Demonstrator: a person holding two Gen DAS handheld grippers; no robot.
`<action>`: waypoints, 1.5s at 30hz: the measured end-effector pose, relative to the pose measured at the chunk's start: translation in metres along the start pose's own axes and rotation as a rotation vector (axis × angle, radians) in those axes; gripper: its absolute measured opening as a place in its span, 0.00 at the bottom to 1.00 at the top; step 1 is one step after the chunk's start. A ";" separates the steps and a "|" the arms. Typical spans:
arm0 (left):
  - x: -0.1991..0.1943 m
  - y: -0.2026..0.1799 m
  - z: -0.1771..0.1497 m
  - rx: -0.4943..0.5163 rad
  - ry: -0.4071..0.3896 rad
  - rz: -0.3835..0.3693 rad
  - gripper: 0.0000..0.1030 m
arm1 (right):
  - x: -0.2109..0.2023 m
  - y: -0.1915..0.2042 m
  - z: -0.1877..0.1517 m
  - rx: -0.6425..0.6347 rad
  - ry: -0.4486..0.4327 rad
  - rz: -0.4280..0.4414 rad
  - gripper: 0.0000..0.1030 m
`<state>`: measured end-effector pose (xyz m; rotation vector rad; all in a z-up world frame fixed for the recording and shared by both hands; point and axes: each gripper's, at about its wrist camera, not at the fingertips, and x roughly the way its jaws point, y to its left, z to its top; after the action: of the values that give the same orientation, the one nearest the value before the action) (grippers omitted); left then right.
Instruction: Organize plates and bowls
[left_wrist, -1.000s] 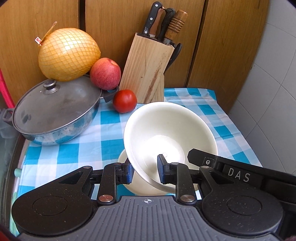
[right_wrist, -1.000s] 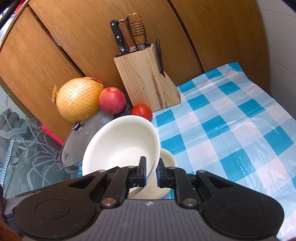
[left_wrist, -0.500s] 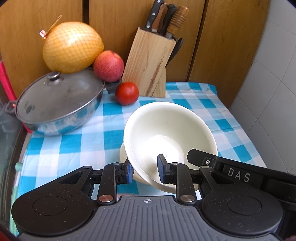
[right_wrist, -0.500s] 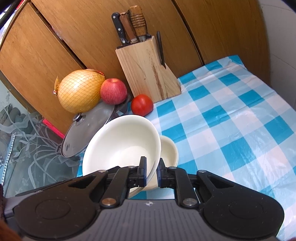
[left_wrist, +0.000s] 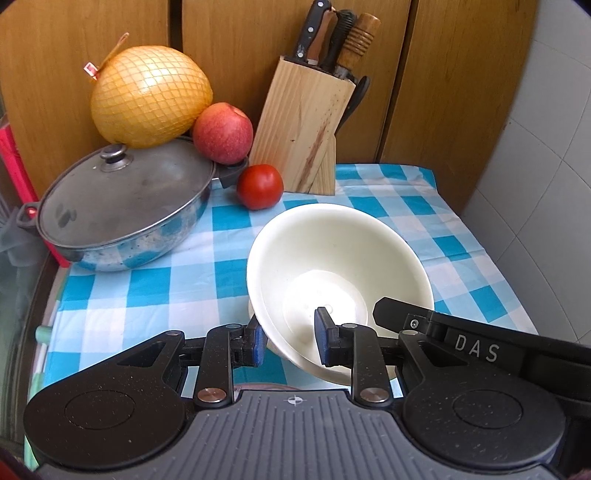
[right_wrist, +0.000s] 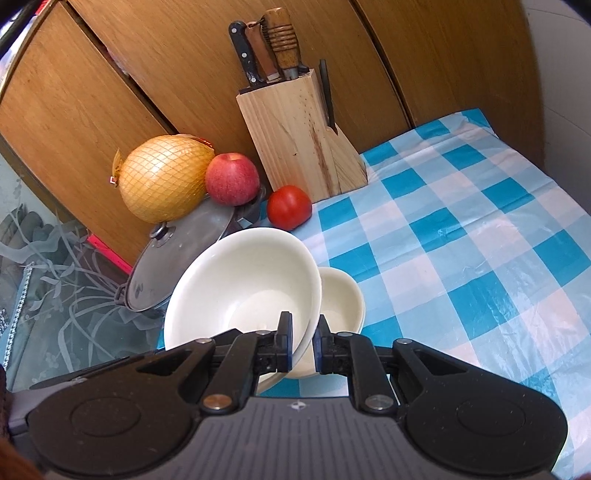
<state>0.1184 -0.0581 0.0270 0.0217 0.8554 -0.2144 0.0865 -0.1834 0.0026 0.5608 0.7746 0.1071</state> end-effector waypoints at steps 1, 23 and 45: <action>0.002 0.002 0.000 -0.004 0.001 -0.007 0.32 | 0.002 0.001 0.000 -0.007 0.000 -0.009 0.13; 0.055 0.008 0.009 -0.002 0.097 -0.023 0.31 | 0.045 -0.011 0.011 -0.010 0.071 -0.076 0.13; 0.077 0.021 0.004 -0.019 0.149 0.006 0.63 | 0.059 -0.029 0.008 0.012 0.099 -0.151 0.29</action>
<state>0.1744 -0.0518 -0.0296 0.0226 1.0053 -0.2010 0.1308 -0.1943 -0.0452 0.5100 0.9119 -0.0092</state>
